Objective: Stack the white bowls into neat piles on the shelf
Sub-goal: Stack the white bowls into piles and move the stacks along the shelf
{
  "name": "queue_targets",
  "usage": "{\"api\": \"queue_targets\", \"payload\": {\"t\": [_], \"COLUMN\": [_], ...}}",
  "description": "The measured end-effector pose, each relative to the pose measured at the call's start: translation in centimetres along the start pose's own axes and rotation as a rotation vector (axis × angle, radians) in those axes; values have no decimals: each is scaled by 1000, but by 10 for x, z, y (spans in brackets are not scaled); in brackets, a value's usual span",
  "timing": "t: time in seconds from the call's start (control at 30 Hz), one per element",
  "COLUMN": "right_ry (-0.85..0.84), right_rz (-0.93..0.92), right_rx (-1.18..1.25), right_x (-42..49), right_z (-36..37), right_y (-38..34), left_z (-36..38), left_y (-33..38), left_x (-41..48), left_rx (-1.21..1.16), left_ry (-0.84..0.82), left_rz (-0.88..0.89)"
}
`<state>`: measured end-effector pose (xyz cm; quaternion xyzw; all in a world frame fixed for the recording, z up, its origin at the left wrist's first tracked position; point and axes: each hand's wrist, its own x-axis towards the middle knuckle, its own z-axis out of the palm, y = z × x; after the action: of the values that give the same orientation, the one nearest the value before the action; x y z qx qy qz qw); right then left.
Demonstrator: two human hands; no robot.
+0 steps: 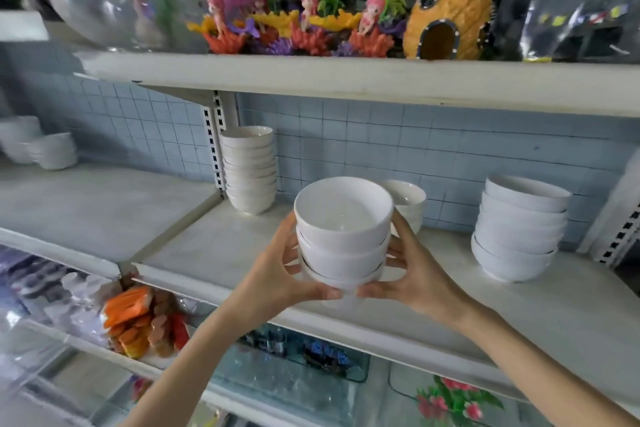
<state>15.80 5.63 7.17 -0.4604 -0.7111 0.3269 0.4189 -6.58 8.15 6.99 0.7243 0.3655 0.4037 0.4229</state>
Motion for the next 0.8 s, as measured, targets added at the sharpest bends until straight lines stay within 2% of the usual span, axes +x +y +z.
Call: {"api": "queue_targets", "payload": {"t": [0.47,0.8], "right_ry": [82,-17], "right_rz": [20,29], "right_rx": [-6,18], "right_x": [73,129], "right_z": [127,214], "right_y": [-48,-72], "left_z": [-148,-243], "left_y": [-38,-75], "left_x": [-14,-33], "left_rx": [-62,-55], "left_ry": [-17,31], "left_rz": [45,65]}}
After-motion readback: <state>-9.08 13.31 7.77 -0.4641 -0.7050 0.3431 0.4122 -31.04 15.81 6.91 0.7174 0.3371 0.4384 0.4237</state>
